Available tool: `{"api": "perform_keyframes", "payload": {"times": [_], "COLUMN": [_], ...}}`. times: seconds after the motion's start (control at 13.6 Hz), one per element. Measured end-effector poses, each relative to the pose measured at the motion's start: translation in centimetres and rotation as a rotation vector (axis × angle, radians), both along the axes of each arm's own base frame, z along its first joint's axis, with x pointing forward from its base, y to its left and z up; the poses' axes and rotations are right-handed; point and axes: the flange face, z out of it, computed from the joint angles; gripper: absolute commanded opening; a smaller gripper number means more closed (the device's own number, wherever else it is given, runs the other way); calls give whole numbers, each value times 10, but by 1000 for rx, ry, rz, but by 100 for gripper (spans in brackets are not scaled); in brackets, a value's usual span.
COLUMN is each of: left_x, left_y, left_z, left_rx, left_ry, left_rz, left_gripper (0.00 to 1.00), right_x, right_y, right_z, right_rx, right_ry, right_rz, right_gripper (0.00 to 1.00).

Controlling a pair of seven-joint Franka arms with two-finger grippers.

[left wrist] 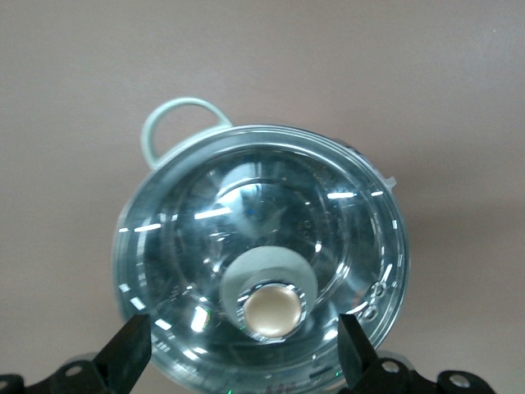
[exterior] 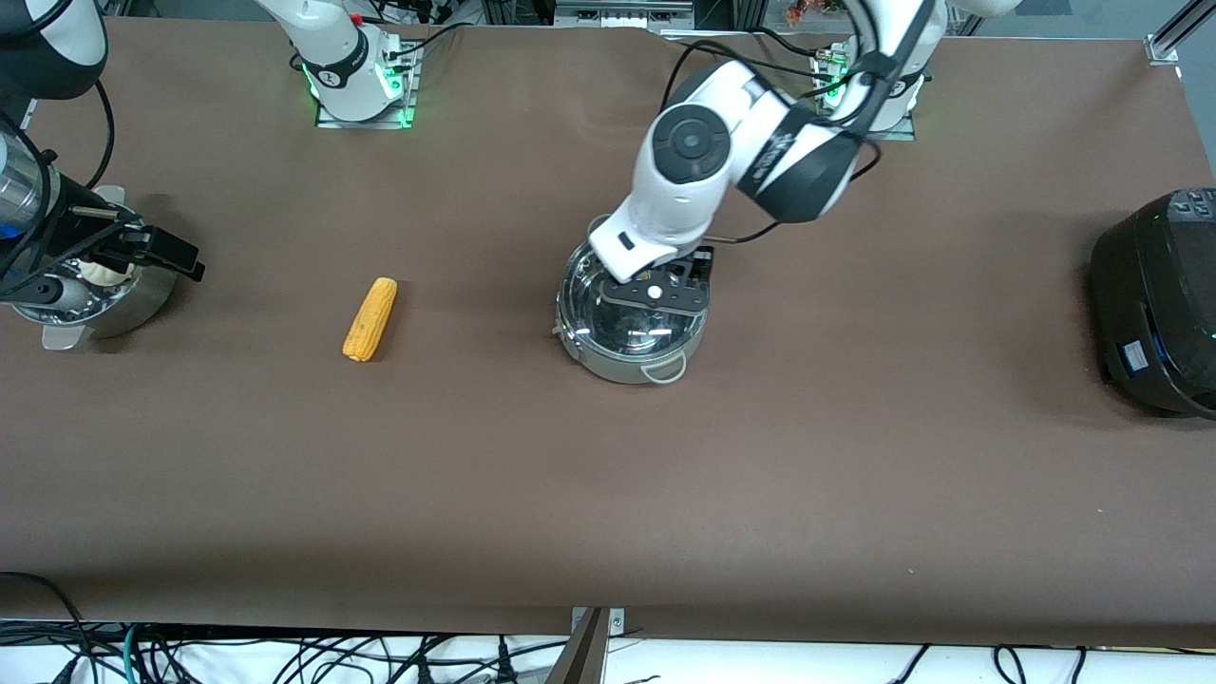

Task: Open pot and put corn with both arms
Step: 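Move the left gripper over the pot lid and lower onto the knob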

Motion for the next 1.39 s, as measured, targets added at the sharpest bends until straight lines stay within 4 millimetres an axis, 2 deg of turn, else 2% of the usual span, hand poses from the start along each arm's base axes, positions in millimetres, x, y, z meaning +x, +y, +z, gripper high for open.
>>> {"api": "perform_keyframes", "payload": {"times": [0.29,0.37,0.51,0.73,0.81,0.95,1.03,1.39], "left_x": [-6,-7,-7,-7,-8,-10,-10,-10], "left_y": [-17,-18,-18,-18,-19,-20,-20,-20], "left_z": [-42,-47,-49,-49,-49,-51,-50,-50], "left_rx": [22,26,29,29,29,36,36,37], "left_ry": [22,26,28,28,28,31,31,31], "left_rz": [-17,-19,-19,-20,-22,-26,-26,-26], "left_gripper": [100,100,93,61,55,28,20,20], "right_x": [0,1,1,1,1,1,1,1], "right_y": [0,0,0,0,0,0,0,-1], "right_z": [-1,-1,-2,-2,-2,-2,-2,-4], "right_rx": [0,0,0,0,0,0,0,0], "right_ry": [2,3,3,3,3,4,4,7], "right_rz": [0,0,0,0,0,0,0,-1], "right_gripper": [100,100,100,100,100,100,100,100]}}
